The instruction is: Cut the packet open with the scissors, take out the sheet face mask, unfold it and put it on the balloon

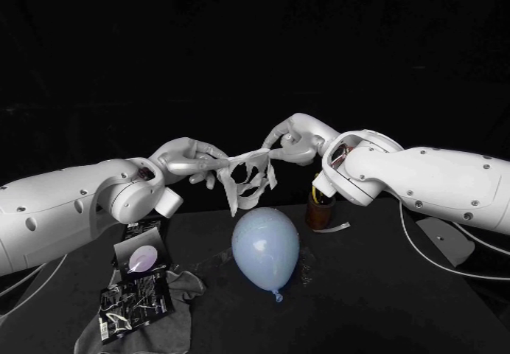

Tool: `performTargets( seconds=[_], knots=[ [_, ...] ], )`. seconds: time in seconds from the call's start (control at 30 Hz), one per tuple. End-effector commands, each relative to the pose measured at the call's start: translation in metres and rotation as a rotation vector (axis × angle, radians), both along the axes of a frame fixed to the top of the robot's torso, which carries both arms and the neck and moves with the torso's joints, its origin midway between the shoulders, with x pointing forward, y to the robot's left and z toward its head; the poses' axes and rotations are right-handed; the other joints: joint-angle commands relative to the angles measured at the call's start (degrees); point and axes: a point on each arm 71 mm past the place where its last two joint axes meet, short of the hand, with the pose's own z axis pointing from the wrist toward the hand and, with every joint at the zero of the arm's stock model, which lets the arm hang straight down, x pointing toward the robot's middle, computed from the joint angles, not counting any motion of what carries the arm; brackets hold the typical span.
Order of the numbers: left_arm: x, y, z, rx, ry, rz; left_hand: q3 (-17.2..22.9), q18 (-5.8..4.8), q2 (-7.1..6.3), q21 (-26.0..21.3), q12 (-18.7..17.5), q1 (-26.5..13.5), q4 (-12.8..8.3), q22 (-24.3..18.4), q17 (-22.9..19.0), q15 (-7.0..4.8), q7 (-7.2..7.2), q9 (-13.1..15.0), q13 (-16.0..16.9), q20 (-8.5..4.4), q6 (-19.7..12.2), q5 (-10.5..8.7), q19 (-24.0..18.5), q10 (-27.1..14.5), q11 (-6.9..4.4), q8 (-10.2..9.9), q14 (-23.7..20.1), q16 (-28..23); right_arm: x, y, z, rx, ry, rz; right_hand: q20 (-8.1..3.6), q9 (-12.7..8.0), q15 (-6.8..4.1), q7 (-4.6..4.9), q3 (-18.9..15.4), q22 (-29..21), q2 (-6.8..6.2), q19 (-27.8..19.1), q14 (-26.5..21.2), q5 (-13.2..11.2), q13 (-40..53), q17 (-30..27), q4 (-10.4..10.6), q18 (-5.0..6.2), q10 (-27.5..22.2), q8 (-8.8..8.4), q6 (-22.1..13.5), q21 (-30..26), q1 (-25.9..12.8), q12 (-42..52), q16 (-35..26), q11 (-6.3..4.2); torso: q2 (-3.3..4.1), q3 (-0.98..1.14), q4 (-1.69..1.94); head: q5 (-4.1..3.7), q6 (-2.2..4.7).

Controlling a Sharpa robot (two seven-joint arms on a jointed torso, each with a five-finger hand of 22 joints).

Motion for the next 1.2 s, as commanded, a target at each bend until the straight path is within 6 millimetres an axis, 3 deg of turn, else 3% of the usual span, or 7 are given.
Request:
performTargets(
  seconds=[0.03,0.4,0.53,0.63,0.7,0.83,1.2],
  knots=[
    [-0.004,-0.006,-0.001,-0.043,0.028,-0.061,-0.8,0.44,0.57,-0.5,0.1,-0.4,0.2,-0.2,-0.4,0.05,0.2,1.3,0.1,-0.27,0.2,0.31,-0.2,-0.9,0.2,-0.4,-0.7,-0.5,0.001,-0.001,0.008,0.028,-0.034,-0.009,-0.1,0.1,-0.36,0.04,-0.3,9.8,-0.23,0.4,6.0,0.3,7.4,15.0,-0.2,-0.91,1.2,0.3,0.4,0.4,0.6,0.3,0.4,-0.38,-0.16,-0.07,-0.07,0.1,0.26],
    [-0.004,-0.006,-0.008,-0.055,0.035,-0.05,-1.9,0.39,0.87,-1.7,-0.3,-0.5,1.1,-0.8,-3.4,0.47,0.36,0.9,0.1,0.18,0.3,0.31,-1.1,-2.5,0.58,-1.3,-2.5,-1.7,0.0,0.002,0.017,-0.023,-0.03,-0.001,-0.11,0.1,-0.38,0.02,-0.3,9.8,-0.26,0.4,6.0,0.3,7.6,15.0,-0.2,-0.91,1.3,0.32,0.4,0.4,0.6,0.4,0.4,-0.4,-0.36,-0.1,-0.08,0.13,0.44],
    [-0.004,-0.007,-0.011,-0.067,0.041,-0.044,-3.4,0.42,0.33,-2.3,0.2,-1.5,2.3,-1.1,-3.0,0.5,0.17,0.6,0.3,0.4,0.6,0.31,-1.3,-2.0,0.46,-1.8,-2.6,-1.5,0.003,0.001,0.018,-0.059,-0.021,-0.01,-0.14,0.1,-0.4,-0.01,-0.3,9.9,-0.31,0.5,6.0,0.3,7.7,15.0,-0.3,-0.95,1.4,0.35,0.5,0.5,0.6,0.6,0.4,-0.43,-0.35,-0.13,-0.09,0.09,0.52],
    [-0.004,-0.007,-0.012,-0.08,0.049,-0.04,-3.7,0.49,0.08,-2.5,0.3,-0.8,2.0,-1.3,-3.0,0.32,0.02,0.5,0.4,0.37,1.0,0.31,-1.3,-1.8,0.26,-2.0,-2.7,-1.5,0.005,0.002,0.017,-0.08,-0.015,-0.011,-0.14,0.1,-0.4,-0.01,-0.3,9.9,-0.31,0.5,6.0,0.3,7.7,15.0,-0.3,-0.95,1.4,0.35,0.5,0.5,0.6,0.6,0.4,-0.43,-0.31,-0.13,-0.08,0.06,0.59],
    [-0.004,-0.008,-0.012,-0.094,0.054,-0.034,-3.5,0.59,-0.3,-2.5,0.4,1.7,-0.1,-1.2,-3.2,0.02,0.07,0.5,0.5,0.17,2.0,0.34,-1.2,-2.0,0.02,-1.8,-2.9,-1.5,0.005,0.003,0.017,-0.096,-0.011,-0.011,-0.14,0.1,-0.4,-0.01,-0.3,9.9,-0.31,0.5,6.0,0.3,7.7,15.0,-0.3,-0.95,1.4,0.35,0.5,0.5,0.6,0.6,0.4,-0.43,-0.29,-0.13,-0.05,0.05,0.66],
    [-0.004,-0.01,-0.013,-0.112,0.061,-0.023,-3.8,0.52,-0.67,-1.9,0.7,3.3,-1.8,-0.8,-3.8,0.1,0.45,0.4,0.7,-0.14,3.4,0.32,-1.1,-2.1,0.15,-1.8,-3.3,-1.7,0.005,0.005,0.017,-0.12,-0.021,-0.012,-0.15,0.1,-0.42,-0.03,-0.3,9.9,-0.35,0.5,6.0,0.2,7.7,15.0,-0.3,-0.95,1.4,0.37,0.5,0.5,0.6,0.6,0.4,-0.45,-0.23,-0.11,-0.06,0.0,0.85],
    [-0.003,-0.01,-0.012,-0.16,0.068,0.019,-4.5,0.38,-0.87,-1.5,0.9,3.0,-2.5,-0.2,-5.5,0.22,0.43,0.7,1.2,-0.07,4.8,0.3,-2.4,-4.6,0.18,-2.0,-5.1,-2.2,0.006,0.007,0.015,-0.141,-0.03,-0.017,-0.2,0.1,-0.46,-0.08,-0.4,10.0,-0.43,0.7,6.0,0.0,7.8,15.0,-0.3,-1.02,1.5,0.41,0.7,0.8,0.6,0.7,0.4,-0.49,-0.2,-0.08,-0.03,-0.03,0.81]
  ],
)
